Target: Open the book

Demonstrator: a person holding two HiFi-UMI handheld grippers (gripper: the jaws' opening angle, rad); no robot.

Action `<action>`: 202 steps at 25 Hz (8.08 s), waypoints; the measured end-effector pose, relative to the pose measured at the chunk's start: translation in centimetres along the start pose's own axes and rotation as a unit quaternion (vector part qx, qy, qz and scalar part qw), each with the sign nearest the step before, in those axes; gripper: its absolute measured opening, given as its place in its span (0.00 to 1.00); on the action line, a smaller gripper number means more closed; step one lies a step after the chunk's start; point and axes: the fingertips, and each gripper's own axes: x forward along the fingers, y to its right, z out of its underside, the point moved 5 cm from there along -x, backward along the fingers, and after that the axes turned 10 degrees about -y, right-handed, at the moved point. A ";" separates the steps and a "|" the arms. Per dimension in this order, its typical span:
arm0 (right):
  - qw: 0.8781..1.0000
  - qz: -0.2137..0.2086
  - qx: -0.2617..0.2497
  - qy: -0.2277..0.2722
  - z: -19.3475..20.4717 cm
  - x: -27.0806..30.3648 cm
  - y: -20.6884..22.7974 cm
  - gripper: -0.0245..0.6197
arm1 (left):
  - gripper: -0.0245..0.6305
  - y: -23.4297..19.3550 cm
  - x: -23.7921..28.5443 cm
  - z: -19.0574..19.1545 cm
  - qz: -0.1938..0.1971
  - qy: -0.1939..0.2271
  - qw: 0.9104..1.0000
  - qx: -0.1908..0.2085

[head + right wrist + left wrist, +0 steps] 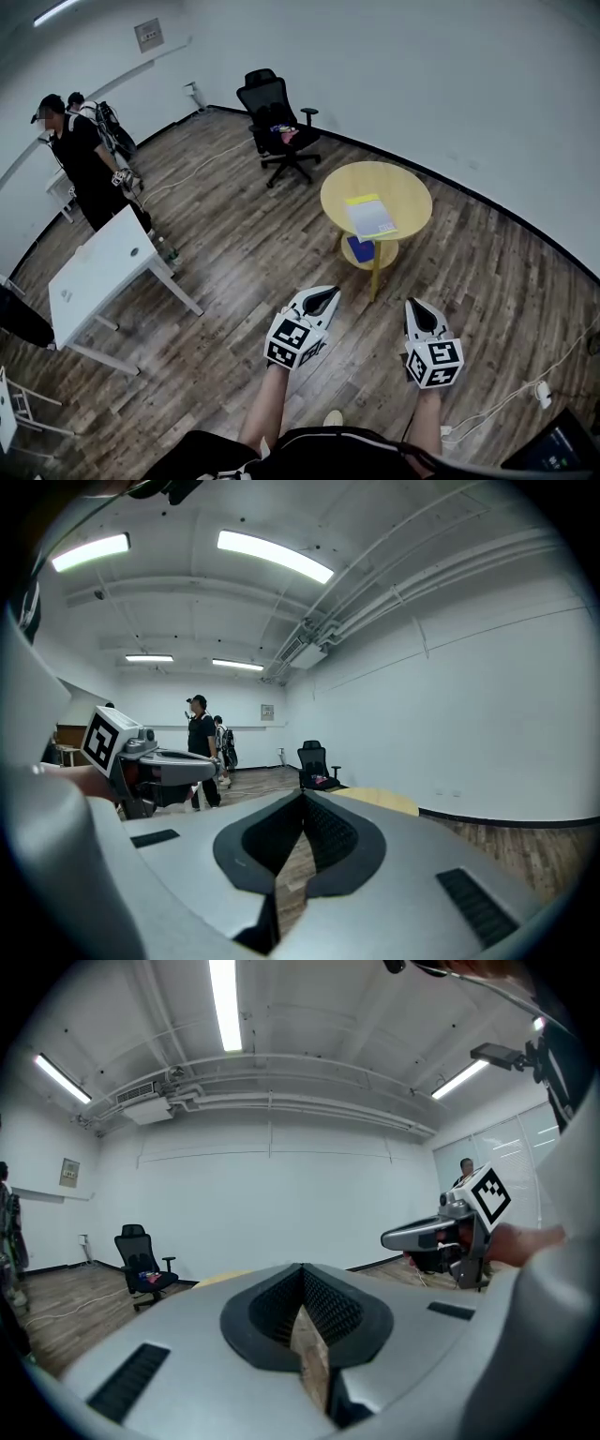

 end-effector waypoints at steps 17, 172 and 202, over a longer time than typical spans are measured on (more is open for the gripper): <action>1.000 -0.006 -0.006 -0.006 -1.1 4.2 2.2 0.05 | 0.04 -2.9 3.4 -0.4 -0.003 0.003 1.000 -0.007; 0.932 -0.090 -0.050 -0.348 15.3 52.9 13.1 0.57 | 0.04 -26.2 30.6 25.2 -0.098 -0.201 0.914 -0.338; 0.930 -0.078 -0.051 -0.356 15.7 52.7 13.0 0.16 | 0.04 -26.1 30.8 25.3 -0.098 -0.200 0.913 -0.343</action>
